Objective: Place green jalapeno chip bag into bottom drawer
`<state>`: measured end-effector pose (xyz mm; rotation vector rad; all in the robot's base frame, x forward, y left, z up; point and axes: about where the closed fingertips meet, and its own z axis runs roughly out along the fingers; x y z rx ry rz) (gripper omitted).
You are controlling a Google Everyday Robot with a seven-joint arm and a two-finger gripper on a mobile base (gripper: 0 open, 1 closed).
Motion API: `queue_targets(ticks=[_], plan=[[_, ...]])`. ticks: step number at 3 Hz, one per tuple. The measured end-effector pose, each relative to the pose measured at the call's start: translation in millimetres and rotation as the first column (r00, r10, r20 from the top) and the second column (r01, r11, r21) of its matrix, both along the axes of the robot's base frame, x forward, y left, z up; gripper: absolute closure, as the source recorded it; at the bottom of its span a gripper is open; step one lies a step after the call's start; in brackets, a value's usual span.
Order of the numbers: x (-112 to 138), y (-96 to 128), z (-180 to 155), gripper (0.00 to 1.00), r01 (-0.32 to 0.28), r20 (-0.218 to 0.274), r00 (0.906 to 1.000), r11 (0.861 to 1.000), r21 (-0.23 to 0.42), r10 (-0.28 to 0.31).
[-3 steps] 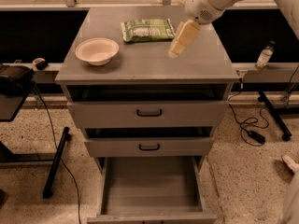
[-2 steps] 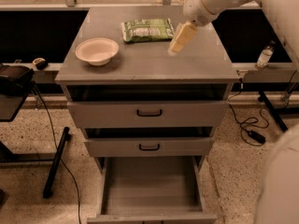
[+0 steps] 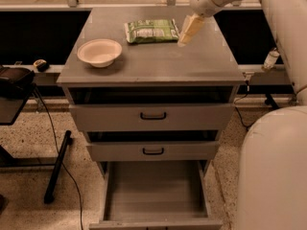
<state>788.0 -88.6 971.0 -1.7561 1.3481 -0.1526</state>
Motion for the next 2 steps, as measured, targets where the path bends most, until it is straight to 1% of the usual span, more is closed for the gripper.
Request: queue_targets(ticks=[1,2], plan=[[13.6,-4.8,-11.7,0.0,0.043,-0.011,0.999,0.999,-0.027,-0.044],[42.7,-0.3,-32.5,0.16,0.079,-0.013,0.9968,0.996,-0.031,-0.079]])
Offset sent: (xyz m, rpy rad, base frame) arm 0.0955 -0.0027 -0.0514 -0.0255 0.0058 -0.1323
